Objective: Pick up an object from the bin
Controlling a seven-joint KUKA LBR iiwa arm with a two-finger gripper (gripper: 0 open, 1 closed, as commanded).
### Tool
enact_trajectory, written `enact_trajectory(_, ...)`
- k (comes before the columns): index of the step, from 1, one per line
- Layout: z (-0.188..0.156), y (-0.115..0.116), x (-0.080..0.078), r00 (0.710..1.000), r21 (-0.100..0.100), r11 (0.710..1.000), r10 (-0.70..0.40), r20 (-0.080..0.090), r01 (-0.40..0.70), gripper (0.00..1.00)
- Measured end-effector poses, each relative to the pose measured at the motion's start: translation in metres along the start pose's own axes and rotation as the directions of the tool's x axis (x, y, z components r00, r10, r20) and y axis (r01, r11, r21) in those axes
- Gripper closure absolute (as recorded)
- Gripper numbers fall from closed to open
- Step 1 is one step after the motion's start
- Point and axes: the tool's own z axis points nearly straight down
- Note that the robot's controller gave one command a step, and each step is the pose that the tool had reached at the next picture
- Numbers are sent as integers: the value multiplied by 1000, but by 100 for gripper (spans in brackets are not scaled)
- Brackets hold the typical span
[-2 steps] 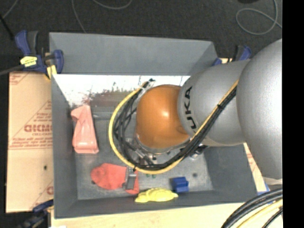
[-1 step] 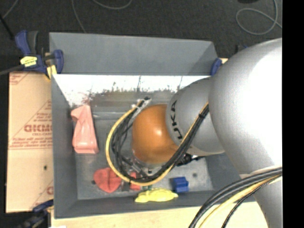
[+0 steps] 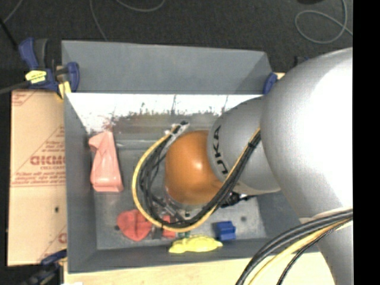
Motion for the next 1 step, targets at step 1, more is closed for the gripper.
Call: enact_trajectory(1,-38,-7,-5,1000,1,1000,26,-5,-26,100)
